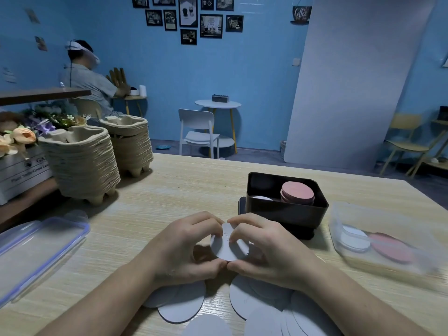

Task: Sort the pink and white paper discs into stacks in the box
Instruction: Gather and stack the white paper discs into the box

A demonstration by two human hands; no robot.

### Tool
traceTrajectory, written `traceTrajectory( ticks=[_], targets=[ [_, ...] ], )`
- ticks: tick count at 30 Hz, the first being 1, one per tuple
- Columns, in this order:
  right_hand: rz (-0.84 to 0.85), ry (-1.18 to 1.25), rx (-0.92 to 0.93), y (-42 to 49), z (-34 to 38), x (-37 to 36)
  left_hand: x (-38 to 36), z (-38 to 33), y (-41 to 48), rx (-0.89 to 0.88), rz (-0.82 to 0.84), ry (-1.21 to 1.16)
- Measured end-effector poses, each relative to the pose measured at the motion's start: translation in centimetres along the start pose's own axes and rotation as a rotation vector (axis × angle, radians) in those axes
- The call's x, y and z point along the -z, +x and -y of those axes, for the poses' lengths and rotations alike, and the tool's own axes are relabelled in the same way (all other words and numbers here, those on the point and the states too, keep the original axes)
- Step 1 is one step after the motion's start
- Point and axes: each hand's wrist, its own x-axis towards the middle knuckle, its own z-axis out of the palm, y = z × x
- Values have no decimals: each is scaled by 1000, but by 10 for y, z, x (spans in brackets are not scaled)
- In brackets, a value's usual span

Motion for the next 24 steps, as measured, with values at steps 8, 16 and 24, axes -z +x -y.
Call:
traceTrajectory(
  ticks=[8, 16, 24],
  targets=[
    [7, -7, 2, -1, -1, -1, 1, 0, -4, 9, 14, 48],
    [-17, 19, -30, -5, -2, 4, 2, 0, -6, 65, -35, -22],
    [-43, 58, -93, -9, -3, 19, -2, 5, -3, 86, -51, -6]
  ],
)
